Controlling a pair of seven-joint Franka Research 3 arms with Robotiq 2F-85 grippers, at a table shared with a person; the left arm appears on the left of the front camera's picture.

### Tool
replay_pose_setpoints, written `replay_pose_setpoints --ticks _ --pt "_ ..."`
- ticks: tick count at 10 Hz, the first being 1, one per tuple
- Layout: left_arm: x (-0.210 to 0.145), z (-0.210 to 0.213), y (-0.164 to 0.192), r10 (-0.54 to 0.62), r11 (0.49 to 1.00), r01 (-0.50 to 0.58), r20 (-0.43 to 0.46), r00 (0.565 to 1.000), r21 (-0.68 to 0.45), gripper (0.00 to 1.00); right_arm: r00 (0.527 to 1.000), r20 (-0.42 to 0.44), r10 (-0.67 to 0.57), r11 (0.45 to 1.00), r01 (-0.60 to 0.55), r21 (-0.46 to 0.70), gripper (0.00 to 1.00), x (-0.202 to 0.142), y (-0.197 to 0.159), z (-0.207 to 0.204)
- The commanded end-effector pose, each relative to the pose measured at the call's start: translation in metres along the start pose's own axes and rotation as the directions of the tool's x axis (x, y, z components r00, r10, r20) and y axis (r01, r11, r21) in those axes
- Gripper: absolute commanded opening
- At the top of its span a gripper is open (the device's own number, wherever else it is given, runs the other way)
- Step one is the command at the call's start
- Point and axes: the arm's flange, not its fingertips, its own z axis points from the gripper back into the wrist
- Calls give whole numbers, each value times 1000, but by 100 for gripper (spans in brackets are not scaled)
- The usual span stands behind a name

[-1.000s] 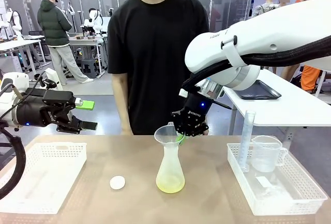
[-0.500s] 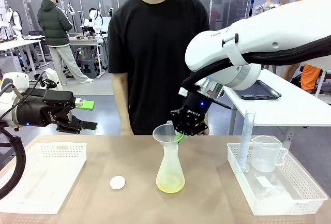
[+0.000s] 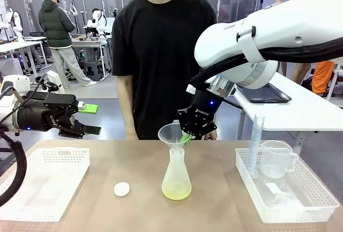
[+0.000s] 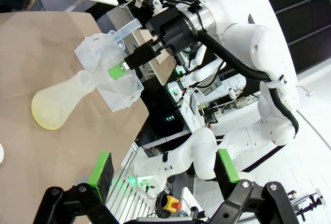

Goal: Prepare the solutions needed for the experiment.
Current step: Once the solution is in the Big flask , pick up the Plastic Funnel and place it back into the right Organizing basket.

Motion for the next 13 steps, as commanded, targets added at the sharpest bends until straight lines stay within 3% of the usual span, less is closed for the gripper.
replay_pose_setpoints --ticks 1,9,13 --pt "1 -2 -2 9 1000 -9 15 1000 -23 100 998 52 30 999 -31 25 0 -16 5 8" --pt "1 -2 -2 9 1000 -9 15 1000 -23 100 972 197 130 990 -137 20 0 -51 25 64" --pt "1 -2 -2 9 1000 -9 15 1000 -23 100 972 213 101 992 -114 46 0 -58 -1 82"
